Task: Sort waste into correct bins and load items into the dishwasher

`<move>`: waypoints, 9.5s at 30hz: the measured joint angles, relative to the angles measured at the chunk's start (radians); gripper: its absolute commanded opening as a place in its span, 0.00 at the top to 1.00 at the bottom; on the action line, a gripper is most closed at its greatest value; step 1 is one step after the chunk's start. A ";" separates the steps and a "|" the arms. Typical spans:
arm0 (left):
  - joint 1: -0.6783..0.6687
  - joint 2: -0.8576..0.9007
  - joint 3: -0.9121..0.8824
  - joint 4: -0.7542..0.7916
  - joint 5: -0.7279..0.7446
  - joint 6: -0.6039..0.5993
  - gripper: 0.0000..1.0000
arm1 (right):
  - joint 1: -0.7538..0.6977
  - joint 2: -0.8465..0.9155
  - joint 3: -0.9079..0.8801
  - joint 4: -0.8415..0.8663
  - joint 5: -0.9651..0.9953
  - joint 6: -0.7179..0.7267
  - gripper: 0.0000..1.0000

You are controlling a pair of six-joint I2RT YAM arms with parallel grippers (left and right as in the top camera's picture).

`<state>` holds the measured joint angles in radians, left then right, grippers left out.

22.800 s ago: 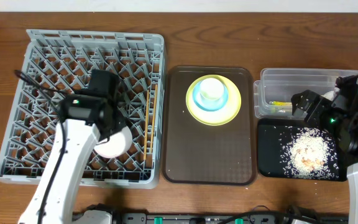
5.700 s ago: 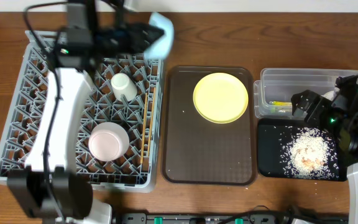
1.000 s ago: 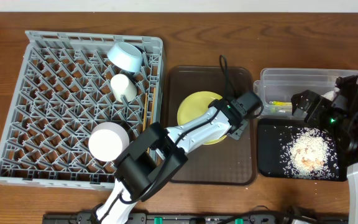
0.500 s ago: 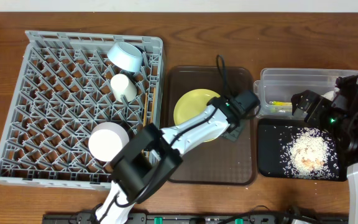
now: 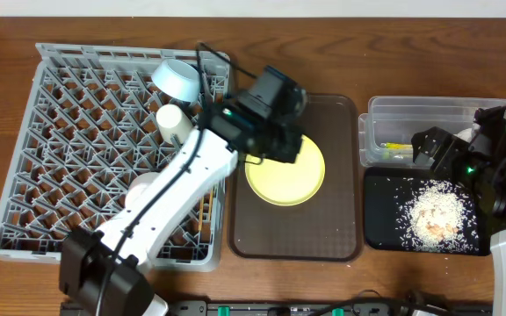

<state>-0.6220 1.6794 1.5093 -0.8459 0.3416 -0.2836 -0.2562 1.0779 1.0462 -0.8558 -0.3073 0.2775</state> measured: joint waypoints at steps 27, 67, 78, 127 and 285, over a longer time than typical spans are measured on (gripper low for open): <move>-0.196 0.362 -0.196 0.407 0.116 -0.063 0.92 | 0.000 0.000 0.000 0.000 0.000 0.000 0.01; 0.042 0.178 -0.402 0.311 -0.107 0.056 0.51 | 0.000 0.000 0.000 0.000 0.000 0.000 0.01; 0.032 0.164 -0.468 0.509 -0.109 0.029 0.60 | 0.000 0.000 0.000 0.000 0.000 0.000 0.01; -0.106 -0.580 -0.480 0.289 -0.946 0.013 0.92 | 0.000 0.000 0.000 0.000 0.000 0.000 0.01; -0.114 -0.679 -0.515 0.532 -1.243 0.582 0.93 | 0.000 0.000 0.000 0.000 0.000 0.000 0.01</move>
<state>-0.7361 1.0000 0.9947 -0.3141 -0.9012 0.2985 -0.2562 1.0779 1.0462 -0.8558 -0.3073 0.2775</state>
